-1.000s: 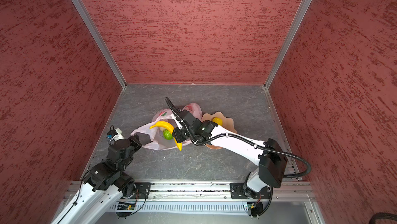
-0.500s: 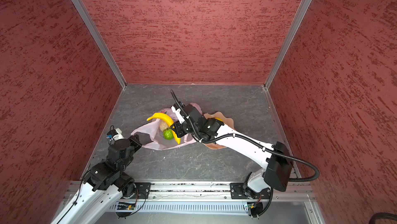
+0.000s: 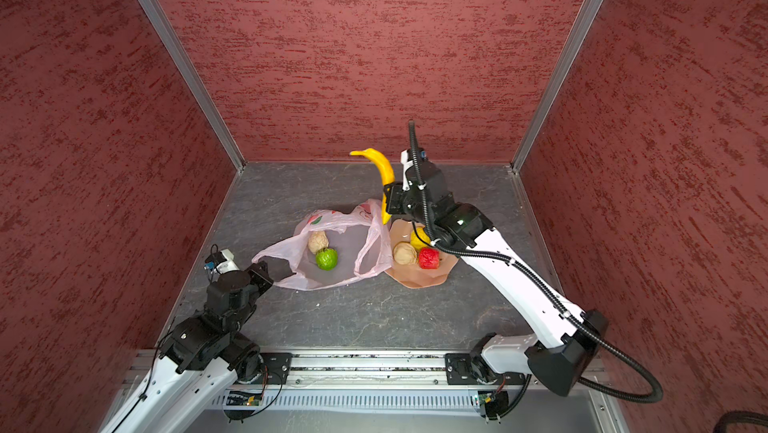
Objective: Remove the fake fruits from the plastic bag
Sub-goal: 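Carry the yellow banana over the peach bowl and lower it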
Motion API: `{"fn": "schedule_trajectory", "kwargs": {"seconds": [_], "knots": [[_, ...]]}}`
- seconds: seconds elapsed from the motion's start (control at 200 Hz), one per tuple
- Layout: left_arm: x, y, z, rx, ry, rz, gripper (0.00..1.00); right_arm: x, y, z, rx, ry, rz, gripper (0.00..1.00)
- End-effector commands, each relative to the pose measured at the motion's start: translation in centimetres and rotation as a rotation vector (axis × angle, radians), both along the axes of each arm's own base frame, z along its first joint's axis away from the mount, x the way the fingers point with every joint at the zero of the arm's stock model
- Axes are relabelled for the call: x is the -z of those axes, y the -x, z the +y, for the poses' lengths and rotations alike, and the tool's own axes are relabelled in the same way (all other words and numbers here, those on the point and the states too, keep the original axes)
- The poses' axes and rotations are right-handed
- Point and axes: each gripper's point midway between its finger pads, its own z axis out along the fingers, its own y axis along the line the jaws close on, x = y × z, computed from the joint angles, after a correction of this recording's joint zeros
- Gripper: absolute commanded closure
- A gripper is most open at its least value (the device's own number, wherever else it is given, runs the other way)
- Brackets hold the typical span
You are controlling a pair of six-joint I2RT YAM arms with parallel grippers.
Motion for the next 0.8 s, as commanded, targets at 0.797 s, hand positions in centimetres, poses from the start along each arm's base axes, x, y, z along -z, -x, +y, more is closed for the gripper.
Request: {"fn": "schedule_trajectory", "kwargs": {"seconds": [0.797], "knots": [[0.7, 0.3, -0.1, 0.016, -0.016, 0.028, 0.93, 20.2, 5.2, -15.2, 0.631, 0.091, 0.458, 0.77]]}}
